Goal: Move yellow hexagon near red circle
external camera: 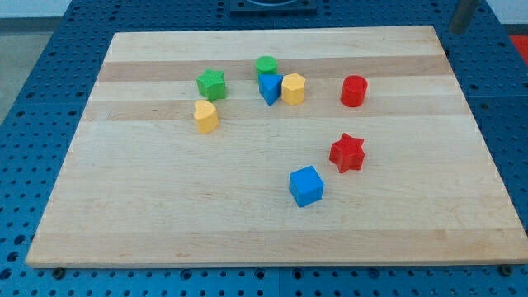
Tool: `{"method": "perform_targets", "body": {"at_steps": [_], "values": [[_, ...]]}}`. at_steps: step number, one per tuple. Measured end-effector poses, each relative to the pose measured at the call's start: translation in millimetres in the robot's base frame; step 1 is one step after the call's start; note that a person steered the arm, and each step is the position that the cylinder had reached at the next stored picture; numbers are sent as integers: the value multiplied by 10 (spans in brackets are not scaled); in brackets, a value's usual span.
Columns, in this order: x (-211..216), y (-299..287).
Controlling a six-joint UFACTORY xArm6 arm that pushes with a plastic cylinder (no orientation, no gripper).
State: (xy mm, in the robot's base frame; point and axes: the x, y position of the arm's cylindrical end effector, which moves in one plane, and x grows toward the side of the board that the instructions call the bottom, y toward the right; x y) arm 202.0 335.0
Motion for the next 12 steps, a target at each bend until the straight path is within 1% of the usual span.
{"method": "perform_targets", "body": {"at_steps": [1, 2, 4, 5, 8, 9, 11, 12], "values": [[0, -17], [0, -389], [23, -1442], [24, -1579], [24, -1561], [26, -1687], [192, -2549], [348, -2733]]}}
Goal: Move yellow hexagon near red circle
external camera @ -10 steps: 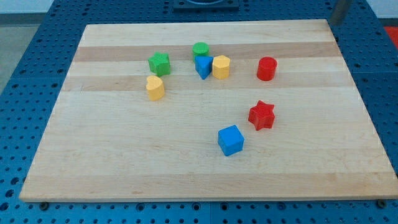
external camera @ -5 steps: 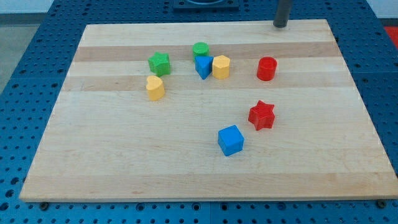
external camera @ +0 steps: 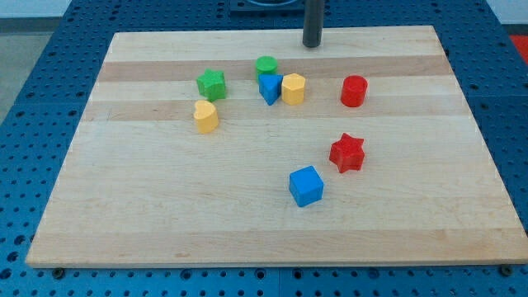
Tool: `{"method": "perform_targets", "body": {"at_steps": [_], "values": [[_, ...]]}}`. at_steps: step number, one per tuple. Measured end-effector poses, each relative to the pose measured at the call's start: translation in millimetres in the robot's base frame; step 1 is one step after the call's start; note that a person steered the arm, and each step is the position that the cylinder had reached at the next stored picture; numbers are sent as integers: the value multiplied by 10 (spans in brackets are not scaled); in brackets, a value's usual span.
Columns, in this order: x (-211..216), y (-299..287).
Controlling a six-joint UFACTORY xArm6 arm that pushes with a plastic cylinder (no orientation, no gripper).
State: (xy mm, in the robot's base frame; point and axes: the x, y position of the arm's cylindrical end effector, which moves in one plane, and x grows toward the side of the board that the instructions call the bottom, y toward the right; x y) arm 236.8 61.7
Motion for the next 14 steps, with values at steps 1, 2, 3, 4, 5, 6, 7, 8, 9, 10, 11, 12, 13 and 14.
{"method": "perform_targets", "body": {"at_steps": [1, 2, 3, 4, 5, 6, 7, 8, 9, 10, 11, 12, 13, 14], "values": [[245, -86], [421, -267], [522, -561], [631, -639], [828, -639], [1069, -639], [1361, -639], [1628, -639], [1558, -626], [1292, -626], [1225, -491], [1235, -196], [1235, 34], [1219, 217]]}}
